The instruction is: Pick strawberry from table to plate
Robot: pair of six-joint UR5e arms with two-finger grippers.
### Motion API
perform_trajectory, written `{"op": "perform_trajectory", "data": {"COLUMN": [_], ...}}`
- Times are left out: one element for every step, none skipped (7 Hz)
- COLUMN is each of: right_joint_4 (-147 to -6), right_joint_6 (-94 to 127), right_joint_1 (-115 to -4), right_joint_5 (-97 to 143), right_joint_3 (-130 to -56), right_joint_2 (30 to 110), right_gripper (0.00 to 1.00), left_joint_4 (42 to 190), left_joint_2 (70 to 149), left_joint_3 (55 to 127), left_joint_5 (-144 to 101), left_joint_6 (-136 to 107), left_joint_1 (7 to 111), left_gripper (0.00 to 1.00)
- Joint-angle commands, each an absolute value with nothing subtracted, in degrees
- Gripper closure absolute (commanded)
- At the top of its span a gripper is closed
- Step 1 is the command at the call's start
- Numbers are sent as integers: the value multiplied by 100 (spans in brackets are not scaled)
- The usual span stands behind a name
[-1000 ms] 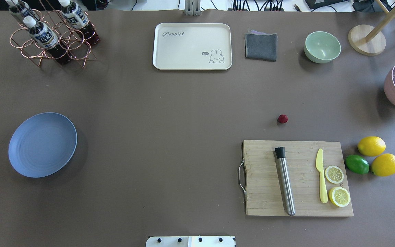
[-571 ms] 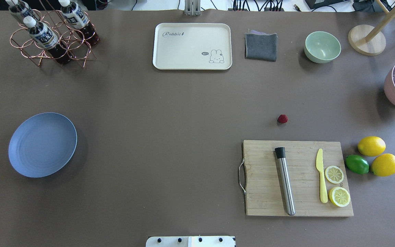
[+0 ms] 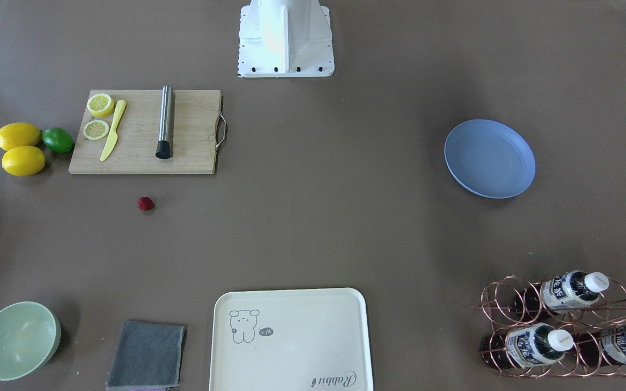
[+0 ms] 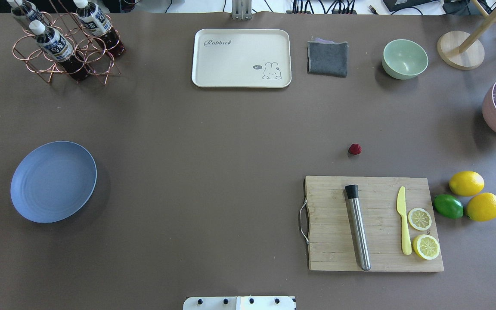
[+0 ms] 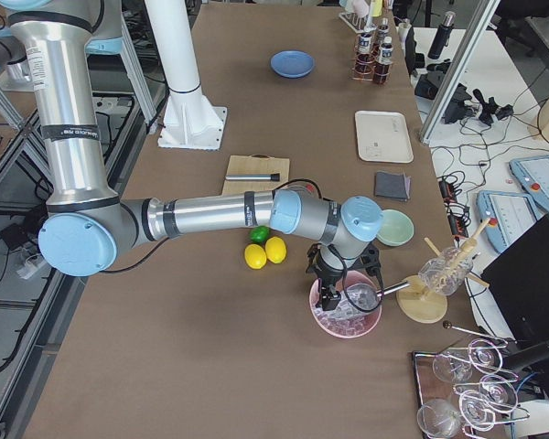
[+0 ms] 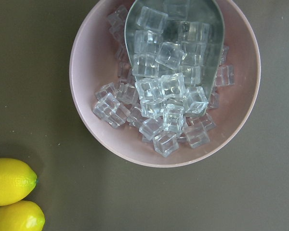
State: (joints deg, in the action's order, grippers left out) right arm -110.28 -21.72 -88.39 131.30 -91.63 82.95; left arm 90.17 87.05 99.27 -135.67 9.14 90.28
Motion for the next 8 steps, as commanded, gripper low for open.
{"op": "perform_trajectory", "data": {"right_joint_4": [-11030,-11030,-11030,-11030,-11030,-11030,-11030,-11030], "right_joint_6": [-2171,-2171,-2171,-2171,-2171,-2171,-2171,-2180], "right_joint_1": [-8833,-8833,-8833,-8833,-8842,-8833,-8833,-8833], "right_joint_5": [13140,13140,13140,13140,13140,13140,13140,13140], "right_joint_3": [-9176,-9176,-9184,-9185,-9185,-9176,-9176,-9184], "right_joint_2": [8288,8288,8288,8288,8288,8297,8297,8297], "right_gripper": [0,0,0,0,0,0,0,0], "left_joint_4": [8991,9000,9000,9000,9017,9018,9070,9340], "left_joint_2": [8762,8771,8771,8780,8772,8728,8728,8693], "left_joint_3": [9914,9905,9905,9905,9905,9957,9958,9941], "left_joint_5": [-13570,-13527,-13526,-13526,-13552,-13570,-13562,-13553], "left_joint_6": [914,931,914,888,905,870,600,598], "left_joint_1": [9026,9026,9026,9026,9026,9026,9026,8983], "left_gripper": [3,3,3,3,3,3,2,2]}}
